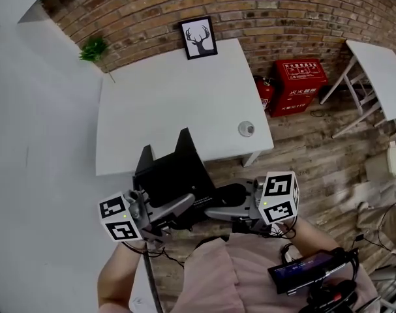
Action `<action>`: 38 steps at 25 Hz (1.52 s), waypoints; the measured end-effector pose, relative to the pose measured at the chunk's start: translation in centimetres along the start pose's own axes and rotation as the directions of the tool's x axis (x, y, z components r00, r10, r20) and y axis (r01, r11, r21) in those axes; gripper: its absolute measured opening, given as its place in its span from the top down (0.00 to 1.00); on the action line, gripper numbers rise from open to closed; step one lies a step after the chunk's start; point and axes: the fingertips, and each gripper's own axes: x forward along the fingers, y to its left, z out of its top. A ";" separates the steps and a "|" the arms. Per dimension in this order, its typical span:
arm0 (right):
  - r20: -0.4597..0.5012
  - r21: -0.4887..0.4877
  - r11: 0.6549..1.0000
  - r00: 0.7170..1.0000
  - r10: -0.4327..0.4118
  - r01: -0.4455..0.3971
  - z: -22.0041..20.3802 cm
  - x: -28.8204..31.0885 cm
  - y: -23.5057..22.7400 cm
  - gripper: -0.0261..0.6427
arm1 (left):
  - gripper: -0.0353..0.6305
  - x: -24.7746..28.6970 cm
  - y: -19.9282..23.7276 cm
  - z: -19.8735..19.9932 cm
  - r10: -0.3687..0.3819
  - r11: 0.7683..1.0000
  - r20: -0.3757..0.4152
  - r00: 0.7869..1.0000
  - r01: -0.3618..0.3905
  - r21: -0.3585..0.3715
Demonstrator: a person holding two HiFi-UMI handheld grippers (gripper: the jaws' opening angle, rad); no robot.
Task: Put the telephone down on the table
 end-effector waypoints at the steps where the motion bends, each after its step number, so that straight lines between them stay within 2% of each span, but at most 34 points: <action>1: -0.002 -0.001 1.000 1.000 0.001 -0.001 0.5 -0.3 -0.6 0.70 | 0.71 0.5 0.5 0.4 0.001 1.000 0.003 1.000 -0.001 0.000; 7: -0.017 -0.009 1.000 1.000 0.011 -0.011 2.5 -1.3 -3.0 0.69 | 0.71 2.4 2.5 2.1 0.013 1.000 0.020 1.000 -0.013 -0.001; 14: -0.022 -0.009 1.000 1.000 0.015 -0.015 4.7 0.3 -5.7 0.69 | 0.71 2.0 5.4 4.5 0.019 1.000 0.025 1.000 -0.020 0.001; 22: -0.025 0.022 0.999 0.999 -0.038 0.039 6.7 4.1 -10.9 0.69 | 0.71 0.2 11.7 7.0 -0.018 0.999 0.034 0.999 0.019 -0.051; 31: -0.006 0.069 0.994 0.996 -0.086 0.086 9.5 9.1 -16.9 0.69 | 0.71 -2.2 18.9 10.5 -0.051 0.994 -0.002 0.999 0.050 -0.098; 38: 0.014 0.070 0.991 0.993 -0.113 0.112 11.7 11.9 -19.2 0.69 | 0.71 -3.6 21.7 13.2 -0.081 0.992 -0.032 0.996 0.077 -0.104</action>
